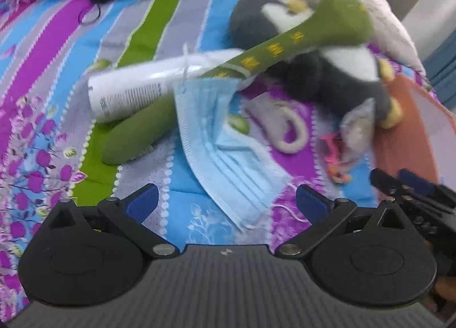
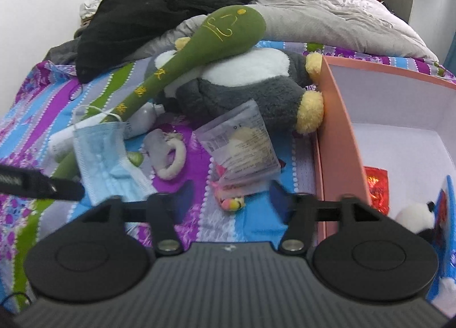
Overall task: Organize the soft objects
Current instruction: 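Grasp the blue face mask with the left tool while the right tool grasps the clear plastic bag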
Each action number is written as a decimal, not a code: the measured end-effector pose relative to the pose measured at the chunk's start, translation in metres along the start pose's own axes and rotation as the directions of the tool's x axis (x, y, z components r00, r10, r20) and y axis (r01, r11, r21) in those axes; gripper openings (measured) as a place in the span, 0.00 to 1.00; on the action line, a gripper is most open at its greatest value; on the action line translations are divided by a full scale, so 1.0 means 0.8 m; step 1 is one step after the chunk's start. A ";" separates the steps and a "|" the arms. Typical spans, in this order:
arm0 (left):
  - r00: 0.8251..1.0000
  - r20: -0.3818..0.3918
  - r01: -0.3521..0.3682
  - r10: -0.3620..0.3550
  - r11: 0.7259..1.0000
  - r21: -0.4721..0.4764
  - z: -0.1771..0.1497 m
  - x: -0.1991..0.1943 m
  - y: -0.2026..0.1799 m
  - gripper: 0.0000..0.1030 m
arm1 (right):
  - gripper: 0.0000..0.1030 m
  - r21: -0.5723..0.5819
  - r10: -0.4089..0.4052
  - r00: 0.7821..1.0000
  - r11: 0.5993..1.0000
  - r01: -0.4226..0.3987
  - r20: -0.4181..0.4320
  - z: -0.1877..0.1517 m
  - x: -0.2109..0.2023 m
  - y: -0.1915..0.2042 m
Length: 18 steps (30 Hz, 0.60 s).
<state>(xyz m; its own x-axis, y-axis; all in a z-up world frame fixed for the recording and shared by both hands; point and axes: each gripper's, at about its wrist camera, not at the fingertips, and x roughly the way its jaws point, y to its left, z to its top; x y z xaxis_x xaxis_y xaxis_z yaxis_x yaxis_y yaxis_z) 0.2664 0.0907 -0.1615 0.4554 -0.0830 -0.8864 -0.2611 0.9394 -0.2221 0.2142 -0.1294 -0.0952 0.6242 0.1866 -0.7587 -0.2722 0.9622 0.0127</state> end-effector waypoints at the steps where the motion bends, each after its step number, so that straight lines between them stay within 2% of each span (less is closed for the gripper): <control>1: 1.000 -0.013 -0.002 0.002 1.000 -0.014 0.001 0.010 0.004 1.00 | 0.67 -0.006 0.000 1.000 1.000 0.000 -0.001 0.001 0.007 0.001; 8: 1.000 0.008 -0.024 0.024 0.998 -0.051 0.003 0.059 0.018 1.00 | 0.67 -0.046 -0.049 0.999 0.998 0.050 0.009 0.007 0.054 0.008; 11: 0.998 0.026 -0.054 0.054 0.998 -0.032 0.003 0.074 0.015 1.00 | 0.67 -0.059 -0.076 0.997 0.995 0.077 0.024 0.010 0.068 0.011; 15: 0.999 0.035 -0.023 0.024 0.999 -0.035 0.005 0.090 0.016 0.99 | 0.65 -0.082 -0.091 0.995 0.992 0.093 0.034 0.014 0.077 0.012; 17: 0.999 0.045 -0.019 0.020 1.000 -0.022 0.006 0.095 0.014 0.97 | 0.63 -0.099 -0.098 0.995 0.990 0.101 0.035 0.015 0.080 0.013; 18: 0.998 0.062 -0.026 0.026 1.000 -0.006 0.006 0.096 0.012 0.92 | 0.63 -0.108 -0.102 0.994 0.989 0.105 0.035 0.015 0.082 0.014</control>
<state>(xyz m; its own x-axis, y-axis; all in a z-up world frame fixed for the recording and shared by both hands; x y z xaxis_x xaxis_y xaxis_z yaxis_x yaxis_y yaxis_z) 0.3028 0.0949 -0.2295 0.5003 -0.0373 -0.8650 -0.2777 0.9394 -0.2011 0.2608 -0.1041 -0.1372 0.6738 0.0945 -0.7329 -0.2826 0.9494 -0.1373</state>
